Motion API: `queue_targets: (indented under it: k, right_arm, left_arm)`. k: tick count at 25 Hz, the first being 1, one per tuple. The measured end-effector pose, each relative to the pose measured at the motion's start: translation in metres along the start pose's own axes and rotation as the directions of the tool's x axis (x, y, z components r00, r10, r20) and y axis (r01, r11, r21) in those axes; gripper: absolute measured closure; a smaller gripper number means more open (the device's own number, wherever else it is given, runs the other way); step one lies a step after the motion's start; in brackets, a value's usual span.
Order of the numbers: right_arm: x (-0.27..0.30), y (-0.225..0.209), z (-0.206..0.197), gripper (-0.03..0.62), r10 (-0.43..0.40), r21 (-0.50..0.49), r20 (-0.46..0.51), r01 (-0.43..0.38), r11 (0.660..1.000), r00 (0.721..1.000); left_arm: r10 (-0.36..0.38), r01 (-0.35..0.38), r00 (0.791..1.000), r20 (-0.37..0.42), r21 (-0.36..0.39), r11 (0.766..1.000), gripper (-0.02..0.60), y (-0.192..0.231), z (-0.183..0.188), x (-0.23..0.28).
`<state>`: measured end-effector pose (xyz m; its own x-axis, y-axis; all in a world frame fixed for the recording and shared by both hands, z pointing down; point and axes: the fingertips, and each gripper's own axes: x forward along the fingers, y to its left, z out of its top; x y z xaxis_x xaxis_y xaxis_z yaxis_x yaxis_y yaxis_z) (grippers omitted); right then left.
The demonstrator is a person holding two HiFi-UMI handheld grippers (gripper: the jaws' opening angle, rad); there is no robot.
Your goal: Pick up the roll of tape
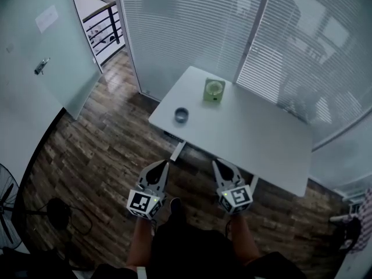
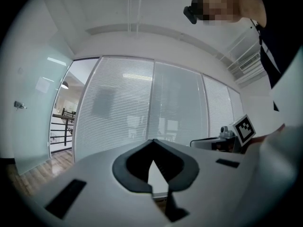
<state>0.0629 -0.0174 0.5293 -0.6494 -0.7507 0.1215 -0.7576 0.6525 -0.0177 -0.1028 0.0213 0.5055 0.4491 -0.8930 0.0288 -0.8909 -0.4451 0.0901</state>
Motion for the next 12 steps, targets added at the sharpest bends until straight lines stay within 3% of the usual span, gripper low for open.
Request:
queue_targets:
  k: [12]
  right_arm:
    - [0.069,-0.011,0.014,0.588,-0.066,0.011,0.007,0.066,0.998,0.998]
  left_arm:
    - [-0.025,0.026,0.999,-0.037,0.008,1.0,0.575,0.072,0.003,0.051]
